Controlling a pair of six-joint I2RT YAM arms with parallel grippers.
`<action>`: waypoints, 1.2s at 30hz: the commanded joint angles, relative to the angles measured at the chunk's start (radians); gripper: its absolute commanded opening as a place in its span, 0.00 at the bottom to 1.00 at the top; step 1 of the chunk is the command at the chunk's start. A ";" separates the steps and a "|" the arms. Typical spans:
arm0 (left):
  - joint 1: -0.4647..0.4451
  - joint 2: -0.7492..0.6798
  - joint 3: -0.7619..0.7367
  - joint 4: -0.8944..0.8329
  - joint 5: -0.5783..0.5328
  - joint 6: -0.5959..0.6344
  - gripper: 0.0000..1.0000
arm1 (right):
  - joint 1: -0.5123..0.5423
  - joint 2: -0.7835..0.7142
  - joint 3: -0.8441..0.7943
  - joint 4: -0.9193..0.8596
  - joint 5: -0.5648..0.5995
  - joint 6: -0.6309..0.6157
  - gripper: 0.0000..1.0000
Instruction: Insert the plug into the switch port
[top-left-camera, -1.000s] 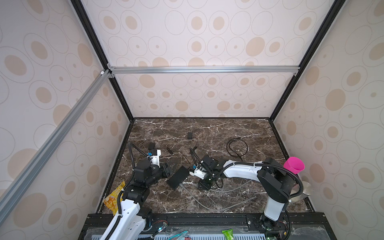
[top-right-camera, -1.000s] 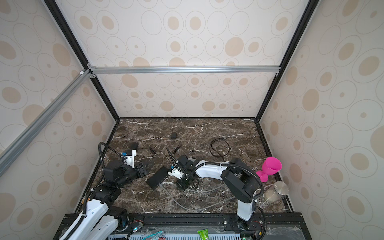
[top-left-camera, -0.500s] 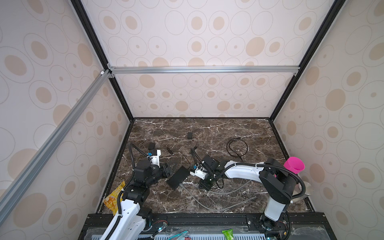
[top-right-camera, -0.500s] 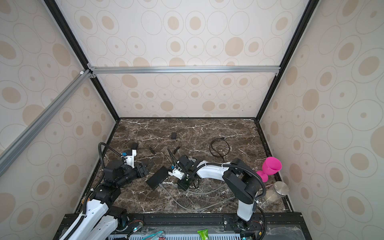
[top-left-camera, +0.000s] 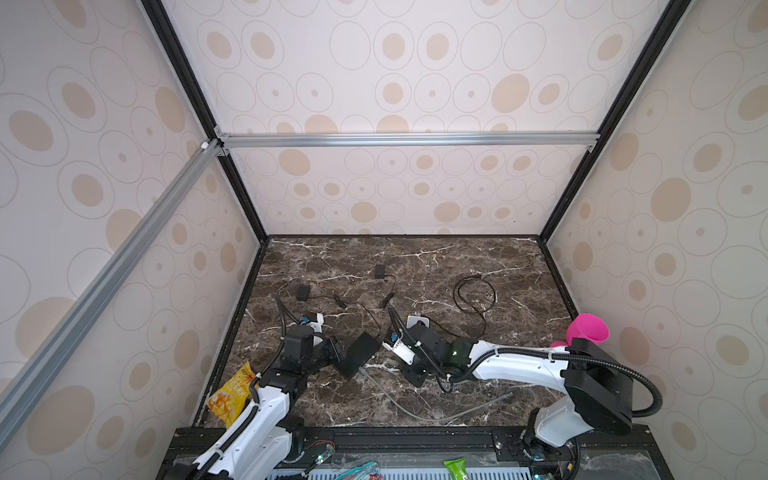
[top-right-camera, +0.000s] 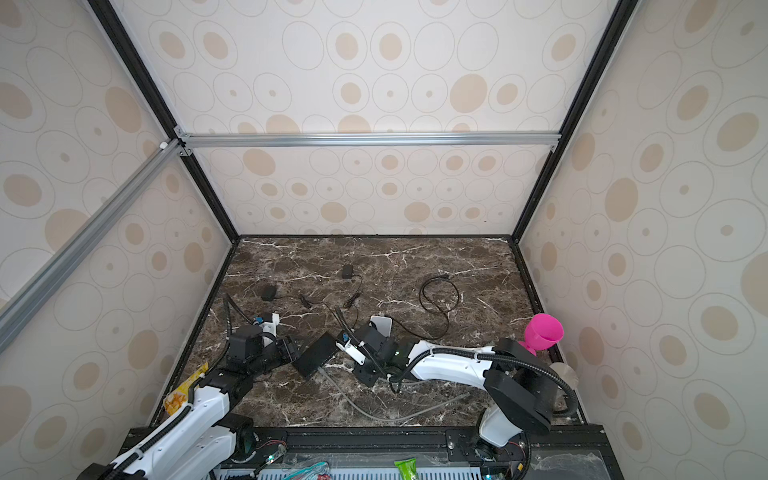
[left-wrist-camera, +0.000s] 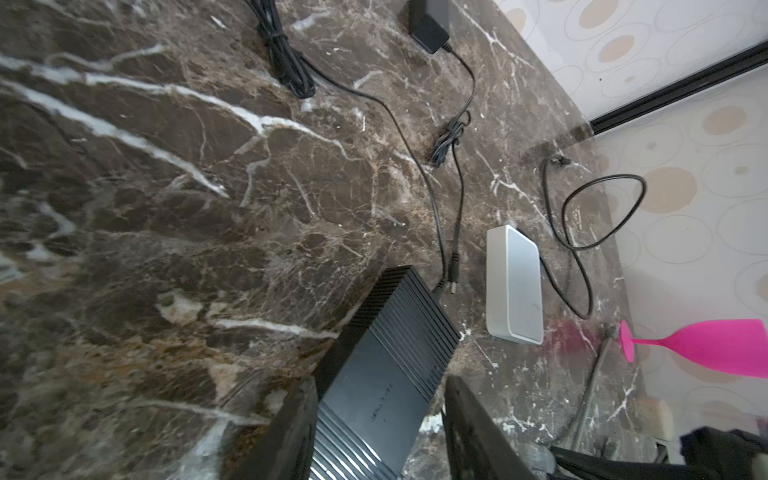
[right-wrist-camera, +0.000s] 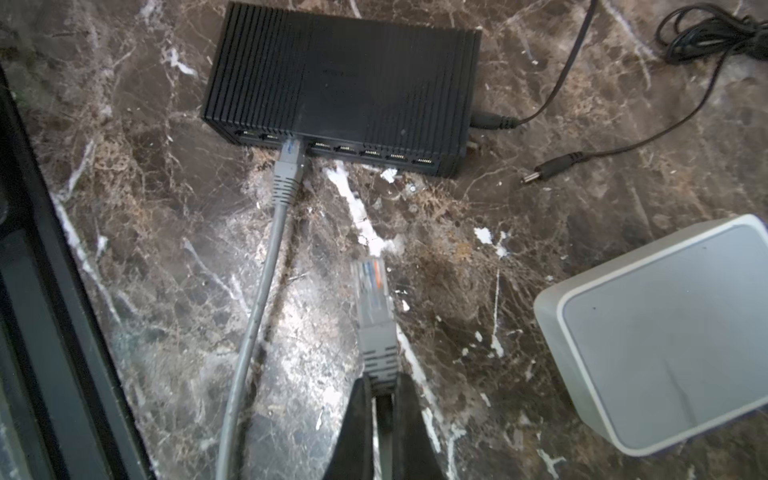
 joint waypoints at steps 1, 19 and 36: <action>-0.006 0.054 0.004 0.105 -0.037 0.067 0.49 | 0.025 0.022 -0.026 0.077 0.150 0.087 0.00; -0.030 0.235 -0.017 0.261 0.036 0.143 0.37 | 0.089 0.247 0.125 0.146 0.108 0.196 0.00; -0.088 0.319 -0.011 0.260 0.006 0.109 0.36 | 0.089 0.294 0.176 0.136 0.114 0.211 0.00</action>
